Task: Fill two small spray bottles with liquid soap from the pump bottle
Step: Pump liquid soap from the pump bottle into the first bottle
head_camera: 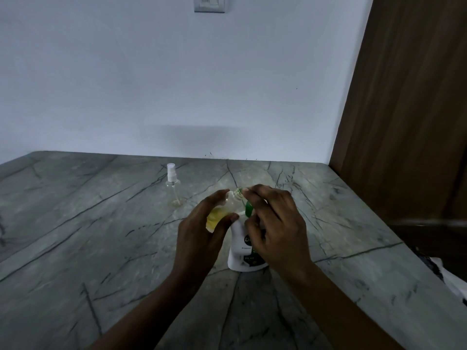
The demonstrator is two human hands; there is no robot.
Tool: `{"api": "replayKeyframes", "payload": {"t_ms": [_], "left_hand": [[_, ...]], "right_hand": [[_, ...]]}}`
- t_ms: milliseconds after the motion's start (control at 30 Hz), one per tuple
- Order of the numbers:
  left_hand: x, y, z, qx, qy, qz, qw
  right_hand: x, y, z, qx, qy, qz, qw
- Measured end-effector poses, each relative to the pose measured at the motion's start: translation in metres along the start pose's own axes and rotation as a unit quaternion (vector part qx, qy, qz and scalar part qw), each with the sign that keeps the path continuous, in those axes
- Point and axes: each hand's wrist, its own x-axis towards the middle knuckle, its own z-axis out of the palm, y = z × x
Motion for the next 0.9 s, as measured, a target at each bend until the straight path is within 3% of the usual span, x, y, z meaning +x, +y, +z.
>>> {"api": "replayKeyframes", "payload": {"t_ms": [900], "left_hand": [[-0.007, -0.002, -0.001, 0.008, -0.006, -0.002, 1.000]], "right_hand": [[-0.009, -0.003, 0.009, 0.002, 0.031, -0.001, 1.000]]}}
